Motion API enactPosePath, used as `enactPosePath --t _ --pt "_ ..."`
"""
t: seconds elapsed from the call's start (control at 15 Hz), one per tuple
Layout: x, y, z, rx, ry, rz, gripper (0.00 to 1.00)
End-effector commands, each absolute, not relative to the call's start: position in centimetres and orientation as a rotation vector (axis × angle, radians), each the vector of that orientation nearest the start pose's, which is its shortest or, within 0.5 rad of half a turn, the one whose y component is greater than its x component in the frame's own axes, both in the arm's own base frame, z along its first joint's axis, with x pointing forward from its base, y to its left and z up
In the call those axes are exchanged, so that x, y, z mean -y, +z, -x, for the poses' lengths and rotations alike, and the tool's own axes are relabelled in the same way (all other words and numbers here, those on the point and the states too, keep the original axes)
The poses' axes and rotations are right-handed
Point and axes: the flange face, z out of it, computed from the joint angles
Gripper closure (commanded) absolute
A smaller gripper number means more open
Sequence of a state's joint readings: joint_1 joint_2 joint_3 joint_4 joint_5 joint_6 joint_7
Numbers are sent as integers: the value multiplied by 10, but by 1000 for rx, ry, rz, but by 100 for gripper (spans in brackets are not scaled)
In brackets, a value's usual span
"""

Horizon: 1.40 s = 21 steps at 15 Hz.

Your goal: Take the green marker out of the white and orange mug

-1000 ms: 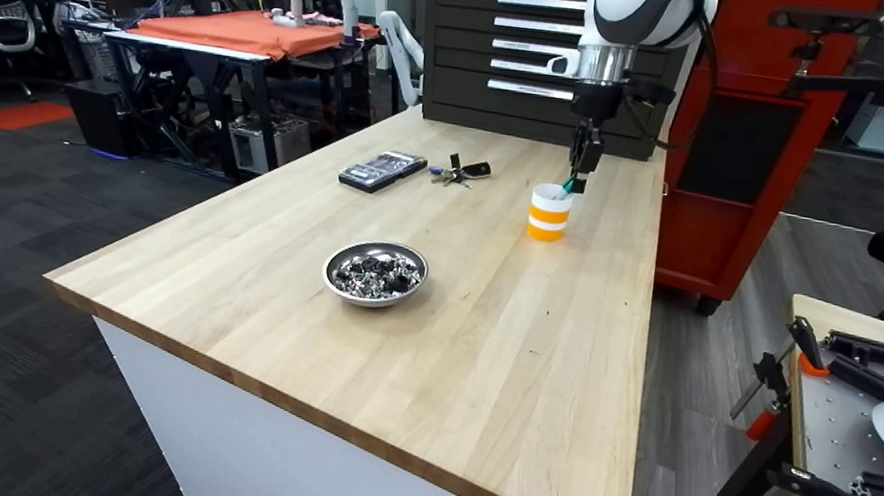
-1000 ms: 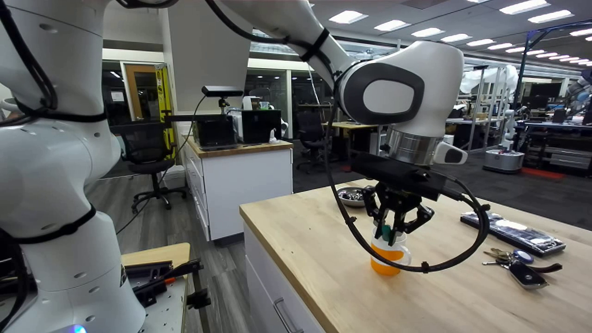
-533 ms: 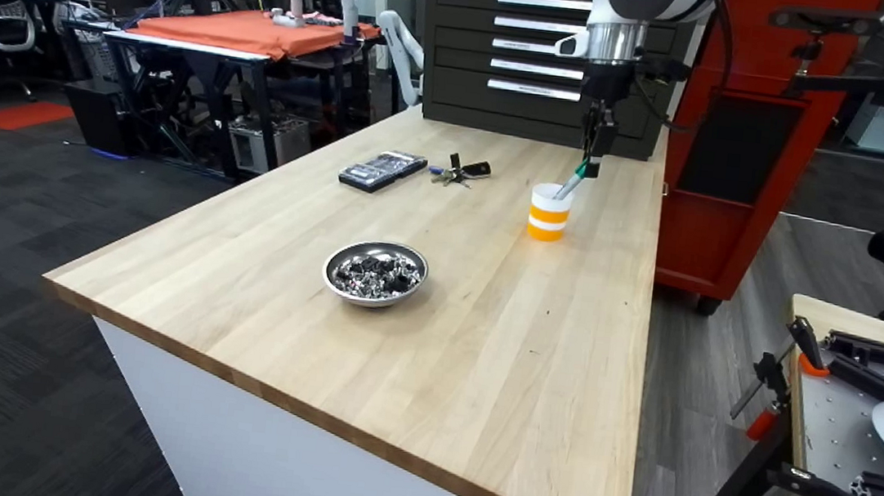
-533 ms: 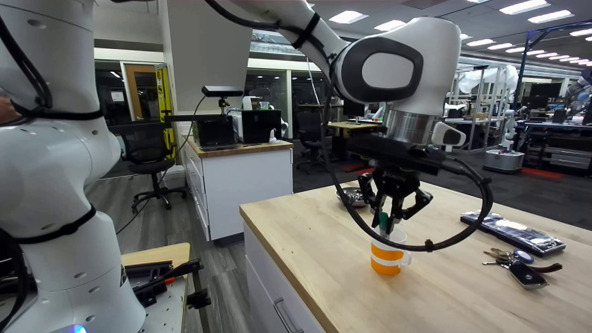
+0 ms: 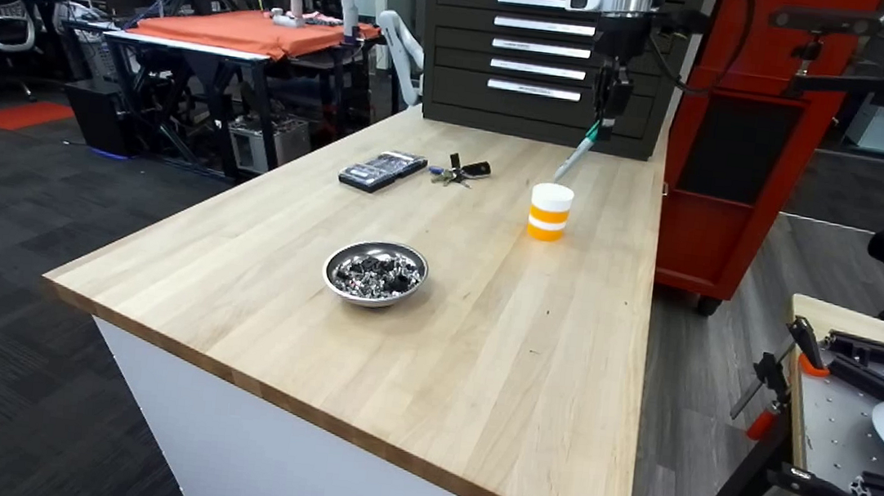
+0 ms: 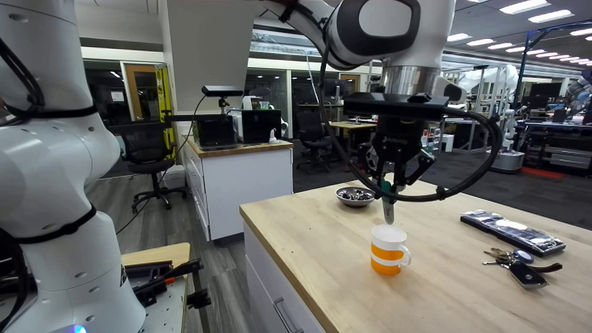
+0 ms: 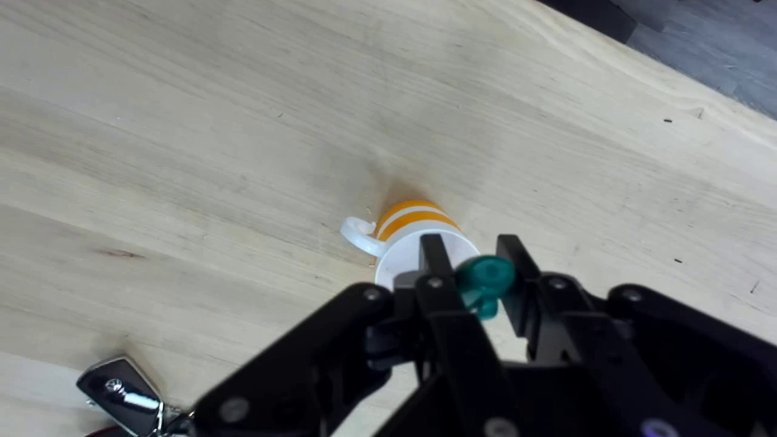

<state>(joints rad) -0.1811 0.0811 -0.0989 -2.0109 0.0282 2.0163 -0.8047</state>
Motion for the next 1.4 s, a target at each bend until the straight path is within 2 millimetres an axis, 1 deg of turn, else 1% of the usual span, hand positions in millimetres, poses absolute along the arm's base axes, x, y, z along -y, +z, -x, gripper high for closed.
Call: enactPosePath --t 0.0,0.13,0.27,0.6,1.0,1.33 --pt "139 441 -543 790 84 3025 94" --pt "127 450 -548 814 60 3033 94" --pt "113 450 -551 822 49 3026 94" --pt "78 434 -553 786 55 3020 94" --pt "50 412 -550 688 85 3036 94" --pt "25 388 -546 610 94 3048 94"
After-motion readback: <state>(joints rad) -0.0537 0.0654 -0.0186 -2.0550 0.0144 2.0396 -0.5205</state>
